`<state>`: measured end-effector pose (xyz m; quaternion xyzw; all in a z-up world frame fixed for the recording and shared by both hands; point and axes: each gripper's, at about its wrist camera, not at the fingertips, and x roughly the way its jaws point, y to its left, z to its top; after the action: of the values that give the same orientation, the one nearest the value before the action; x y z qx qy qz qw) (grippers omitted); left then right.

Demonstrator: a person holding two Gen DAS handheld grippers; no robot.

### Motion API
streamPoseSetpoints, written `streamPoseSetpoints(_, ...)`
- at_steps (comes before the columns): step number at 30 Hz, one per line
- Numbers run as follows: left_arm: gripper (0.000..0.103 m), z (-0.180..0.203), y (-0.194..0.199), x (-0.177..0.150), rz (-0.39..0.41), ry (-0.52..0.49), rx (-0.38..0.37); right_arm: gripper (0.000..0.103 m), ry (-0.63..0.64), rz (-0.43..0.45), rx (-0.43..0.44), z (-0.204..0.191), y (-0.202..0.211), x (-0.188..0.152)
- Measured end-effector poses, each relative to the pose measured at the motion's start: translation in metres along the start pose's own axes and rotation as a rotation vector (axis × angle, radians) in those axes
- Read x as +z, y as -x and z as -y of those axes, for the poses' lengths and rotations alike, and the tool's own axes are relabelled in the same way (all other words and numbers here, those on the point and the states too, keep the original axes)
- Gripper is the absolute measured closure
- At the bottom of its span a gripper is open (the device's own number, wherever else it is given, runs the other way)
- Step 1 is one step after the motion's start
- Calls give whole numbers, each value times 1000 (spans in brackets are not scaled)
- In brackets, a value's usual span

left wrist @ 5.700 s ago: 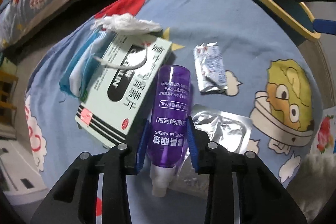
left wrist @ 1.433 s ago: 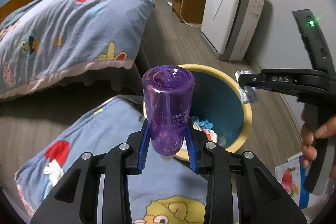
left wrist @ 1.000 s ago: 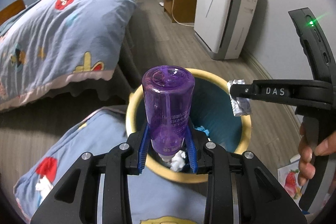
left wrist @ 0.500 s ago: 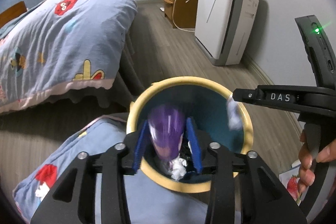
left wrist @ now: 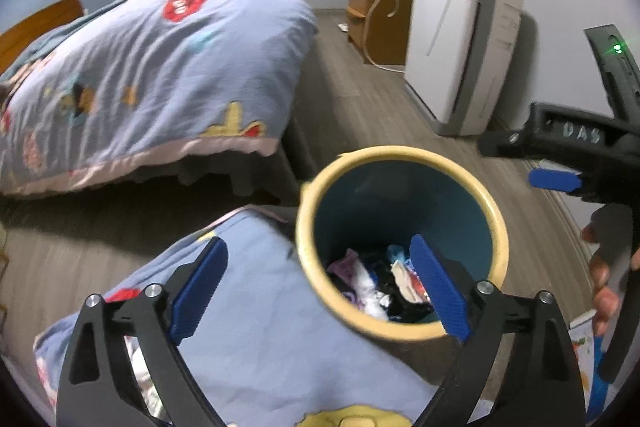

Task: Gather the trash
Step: 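Move both open tools back over the cushion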

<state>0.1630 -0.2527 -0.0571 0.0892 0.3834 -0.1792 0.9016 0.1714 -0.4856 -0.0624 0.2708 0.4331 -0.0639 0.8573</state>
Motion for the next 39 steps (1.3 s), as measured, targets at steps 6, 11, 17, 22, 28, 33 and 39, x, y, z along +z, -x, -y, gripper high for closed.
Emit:
streamPoseSetpoints(6,9,-29,27,-15,-8,-7,69,6,6,15,2,-14,18,-1)
streamPoseSetpoints(11,8,-62,66,-27,5,6,105,6,52,34,10,-37,34,-5)
streamPoseSetpoints(17,7,-111,118,-55,6,46,165,6,112,37,14,-64,41,-14)
streamPoseSetpoints(22,7,-147,139,-83,1,146,201,6,198,52,2,-89,50,-24)
streamPoseSetpoints(28,7,-180,149,-105,-19,236,242,6,317,37,-17,-122,51,-50)
streamPoseSetpoints(33,7,-201,159,-119,-22,300,257,6,428,10,-34,-155,49,-80)
streamPoseSetpoints(39,7,-221,160,-138,-57,282,298,6,448,-35,2,-183,49,-120)
